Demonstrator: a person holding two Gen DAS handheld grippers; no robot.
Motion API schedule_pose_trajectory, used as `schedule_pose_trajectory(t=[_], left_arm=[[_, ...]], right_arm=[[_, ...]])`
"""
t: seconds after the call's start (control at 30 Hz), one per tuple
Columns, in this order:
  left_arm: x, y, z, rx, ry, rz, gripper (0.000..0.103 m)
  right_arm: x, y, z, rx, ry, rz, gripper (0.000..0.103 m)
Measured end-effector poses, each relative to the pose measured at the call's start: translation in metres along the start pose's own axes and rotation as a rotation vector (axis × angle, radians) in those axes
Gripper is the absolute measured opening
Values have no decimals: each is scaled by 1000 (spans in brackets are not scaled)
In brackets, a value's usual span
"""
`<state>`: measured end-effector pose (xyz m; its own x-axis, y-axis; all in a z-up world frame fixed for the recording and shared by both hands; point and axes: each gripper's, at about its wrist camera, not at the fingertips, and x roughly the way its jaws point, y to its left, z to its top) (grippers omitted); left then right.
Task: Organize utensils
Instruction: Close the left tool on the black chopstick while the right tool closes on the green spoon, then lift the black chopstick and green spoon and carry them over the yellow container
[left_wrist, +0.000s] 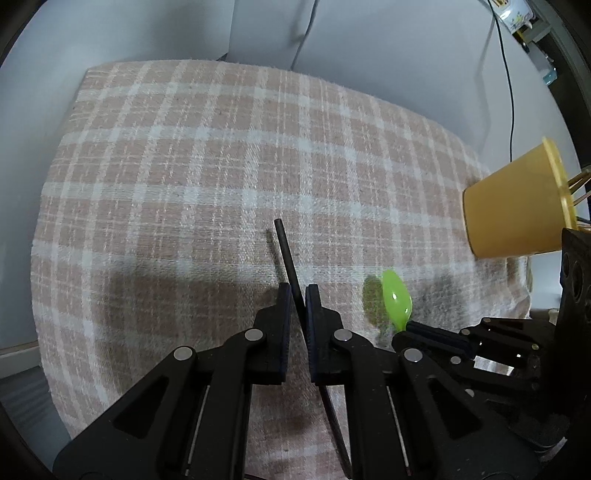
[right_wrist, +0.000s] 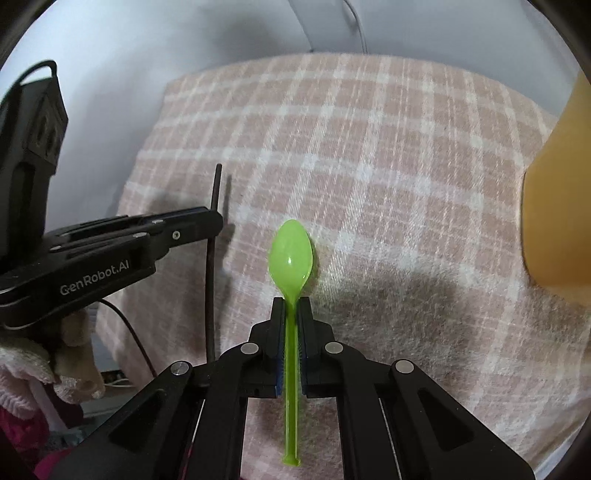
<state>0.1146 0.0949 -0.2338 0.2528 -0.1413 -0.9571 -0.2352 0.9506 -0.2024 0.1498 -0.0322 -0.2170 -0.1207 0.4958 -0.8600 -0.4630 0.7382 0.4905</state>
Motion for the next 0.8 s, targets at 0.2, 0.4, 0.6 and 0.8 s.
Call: schedule_pose_trajectory(t=[0.2,0.4,0.6,0.8], left_arm=[[-27,3,0,1,-32,-23,5],[-59,5,5,27,-79,-27,4],[-88,-14,12,58,-138,-32,3],[-117,-27,10,79,-202,-40,3]], right_arm=[[-15,1,-1,-9,-48,-4,5],[-31,-8,-7,2,-82,-12,5],[-57,-10,-14,6,-137,4,5],[-82,-11,-20,-1,-189,8,5]])
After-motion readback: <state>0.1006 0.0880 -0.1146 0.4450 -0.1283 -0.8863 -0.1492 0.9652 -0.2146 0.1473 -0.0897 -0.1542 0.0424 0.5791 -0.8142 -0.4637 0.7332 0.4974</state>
